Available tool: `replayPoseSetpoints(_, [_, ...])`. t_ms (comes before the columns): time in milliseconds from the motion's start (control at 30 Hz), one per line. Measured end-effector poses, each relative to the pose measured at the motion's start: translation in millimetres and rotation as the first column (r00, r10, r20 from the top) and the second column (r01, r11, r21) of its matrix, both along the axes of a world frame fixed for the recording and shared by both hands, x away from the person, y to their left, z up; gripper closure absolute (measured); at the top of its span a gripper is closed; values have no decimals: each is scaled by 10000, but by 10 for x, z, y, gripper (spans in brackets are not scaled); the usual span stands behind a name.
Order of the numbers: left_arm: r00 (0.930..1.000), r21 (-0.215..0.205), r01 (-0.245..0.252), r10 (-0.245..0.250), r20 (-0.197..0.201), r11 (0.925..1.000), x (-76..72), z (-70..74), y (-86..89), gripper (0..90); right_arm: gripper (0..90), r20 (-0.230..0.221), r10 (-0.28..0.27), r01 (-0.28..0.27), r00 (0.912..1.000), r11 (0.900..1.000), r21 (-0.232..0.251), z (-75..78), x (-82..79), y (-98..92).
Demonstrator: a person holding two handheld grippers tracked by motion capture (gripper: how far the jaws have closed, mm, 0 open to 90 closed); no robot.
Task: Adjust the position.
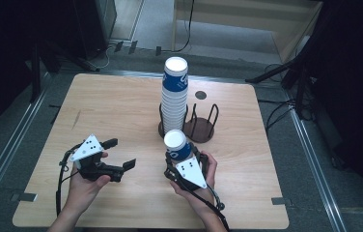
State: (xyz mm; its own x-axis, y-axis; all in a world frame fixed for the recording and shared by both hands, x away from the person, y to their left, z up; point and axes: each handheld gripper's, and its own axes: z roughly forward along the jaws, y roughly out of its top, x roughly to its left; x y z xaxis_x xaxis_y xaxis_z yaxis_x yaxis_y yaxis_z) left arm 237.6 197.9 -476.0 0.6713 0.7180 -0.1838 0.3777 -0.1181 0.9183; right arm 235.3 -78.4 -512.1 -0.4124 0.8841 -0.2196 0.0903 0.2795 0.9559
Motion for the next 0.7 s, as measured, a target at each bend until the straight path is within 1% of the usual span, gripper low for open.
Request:
replayPoseSetpoints(67, [10000, 23, 19, -19, -13, 10000, -3, 2, -6, 18, 209, 30, 75, -75, 10000, 9999, -96, -10, -9, 23])
replayPoseSetpoints(100, [9999, 37, 101, -101, -49, 9999, -6, 8, -22, 18, 209, 56, 220, -218, 9997, 9994, -280, -34, -31, 76])
replayPoseSetpoints(133, [9999, 37, 101, -101, -49, 9999, -6, 8, -22, 18, 209, 56, 220, -218, 9997, 9994, -280, -34, -31, 76])
replayPoseSetpoints(200, [9996, 104, 187, -185, -200, 9998, 1, 19, -48, 18, 208, 102, 376, -370, 9992, 9980, -503, -62, -64, 140])
replayPoseSetpoints(300, [9993, 141, 289, -286, -261, 9995, 0, 38, -70, 18, 208, 207, 548, -530, 9983, 9955, -788, -84, -99, 201])
replayPoseSetpoints(333, [9993, 141, 289, -286, -261, 9995, 0, 38, -70, 18, 208, 207, 548, -530, 9983, 9955, -788, -84, -99, 201])
replayPoseSetpoints(367, [9990, 115, 345, -341, -297, 9993, -7, 52, -82, 18, 208, 310, 678, -644, 9972, 9930, -990, -98, -119, 232])
replayPoseSetpoints(433, [9985, 146, 442, -437, -320, 9989, -14, 62, -93, 18, 208, 345, 762, -717, 9965, 9907, -1157, -112, -139, 257])
replayPoseSetpoints(533, [9981, 137, 500, -494, -373, 9987, -20, 68, -112, 18, 208, 309, 835, -793, 9960, 9896, -1199, -124, -157, 281])
replayPoseSetpoints(567, [9976, 245, 591, -582, -385, 9979, -22, 69, -121, 18, 208, 372, 902, -846, 9952, 9876, -1321, -130, -167, 302])
replayPoseSetpoints(600, [9971, 256, 648, -637, -411, 9976, -23, 66, -134, 19, 209, 375, 919, -862, 9951, 9874, -1329, -134, -175, 313])
replayPoseSetpoints(633, [9971, 256, 648, -637, -411, 9976, -23, 66, -134, 18, 209, 437, 1002, -929, 9940, 9848, -1466, -137, -183, 326])
replayPoseSetpoints(667, [9958, 338, 784, -767, -493, 9963, -21, 62, -150, 19, 209, 501, 1053, -965, 9932, 9834, -1539, -143, -189, 340])
replayPoseSetpoints(700, [9958, 338, 784, -767, -493, 9963, -21, 62, -150, 19, 209, 501, 1053, -965, 9932, 9834, -1539, -143, -189, 340])
